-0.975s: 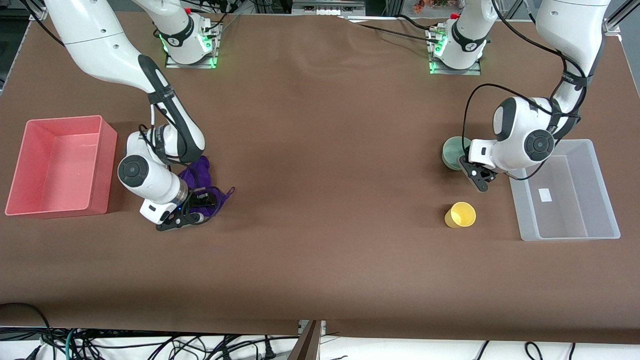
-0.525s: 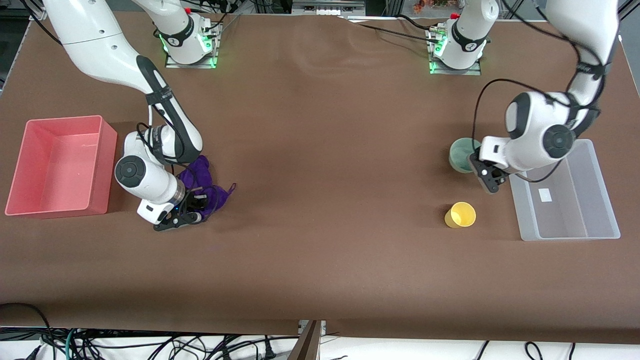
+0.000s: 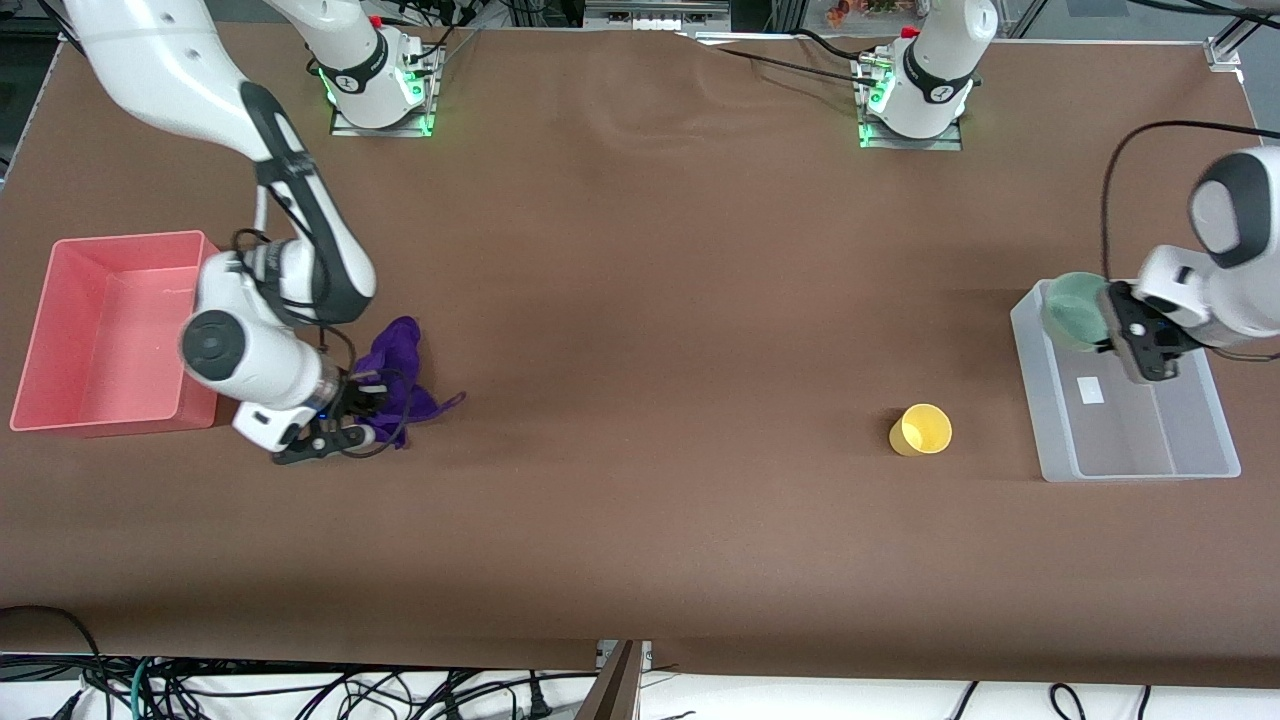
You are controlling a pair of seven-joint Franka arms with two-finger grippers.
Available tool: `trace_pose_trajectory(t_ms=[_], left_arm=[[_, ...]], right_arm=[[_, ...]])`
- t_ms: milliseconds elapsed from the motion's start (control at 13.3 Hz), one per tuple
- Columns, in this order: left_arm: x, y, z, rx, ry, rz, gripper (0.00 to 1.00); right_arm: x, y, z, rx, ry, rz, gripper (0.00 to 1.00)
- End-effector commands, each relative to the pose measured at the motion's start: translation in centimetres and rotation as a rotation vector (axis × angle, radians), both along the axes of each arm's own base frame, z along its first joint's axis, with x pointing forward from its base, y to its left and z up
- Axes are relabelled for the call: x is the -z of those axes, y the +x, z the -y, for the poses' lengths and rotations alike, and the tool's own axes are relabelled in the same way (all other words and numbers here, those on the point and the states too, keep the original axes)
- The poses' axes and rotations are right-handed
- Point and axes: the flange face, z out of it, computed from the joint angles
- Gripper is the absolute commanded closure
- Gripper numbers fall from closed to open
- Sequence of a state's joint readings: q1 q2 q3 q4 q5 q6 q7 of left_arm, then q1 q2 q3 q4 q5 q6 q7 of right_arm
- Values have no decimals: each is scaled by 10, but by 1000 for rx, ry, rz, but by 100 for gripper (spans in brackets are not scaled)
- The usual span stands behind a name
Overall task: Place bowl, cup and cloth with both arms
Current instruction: 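Carry the cloth into the pink bin while the left gripper places the bowl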
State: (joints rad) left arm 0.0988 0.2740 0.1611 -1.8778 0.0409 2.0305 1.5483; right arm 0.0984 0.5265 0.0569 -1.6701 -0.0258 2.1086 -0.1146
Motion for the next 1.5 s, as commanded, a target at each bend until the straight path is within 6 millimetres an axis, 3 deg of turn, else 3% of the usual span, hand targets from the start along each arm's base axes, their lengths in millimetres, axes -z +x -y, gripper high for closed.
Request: trace_pose_trajectory(t_ms=[0, 225, 375, 450, 525, 600, 675, 825, 975, 1050, 1275, 1350, 1425], left_arm=[[45, 18, -35, 26, 28, -19, 100], [92, 25, -59, 11, 79, 57, 100], [119, 23, -64, -3, 88, 47, 100], [122, 24, -62, -8, 88, 45, 70], [120, 24, -62, -24, 90, 48, 28], [113, 26, -60, -27, 91, 54, 0], [89, 30, -57, -29, 92, 86, 0], [26, 38, -35, -77, 54, 169, 0], [-26, 33, -10, -324, -62, 205, 0], [-39, 33, 12, -409, -90, 196, 0], [-45, 43, 89, -688, -93, 172, 0], [-39, 47, 115, -800, -88, 159, 0], [-27, 49, 139, -903, -79, 136, 0]], right_arm=[[-91, 13, 52, -69, -13, -85, 100], [-178, -1, 130, -150, -33, -208, 100], [-216, -19, 187, -191, -28, -258, 100], [-222, -27, 217, -214, -28, -267, 100], [-224, -35, 248, -239, -28, -277, 100], [-212, -41, 280, -248, -28, -292, 100], [-190, -48, 314, -238, -29, -290, 100], [-150, -66, 356, -258, -6, -299, 100], [-126, -76, 374, -254, -1, -301, 100], [-118, -78, 378, -253, -2, -301, 100], [-103, -81, 380, -252, 8, -303, 100], [-106, -82, 379, -247, 12, -300, 19], [-114, -81, 377, -243, 18, -286, 0]])
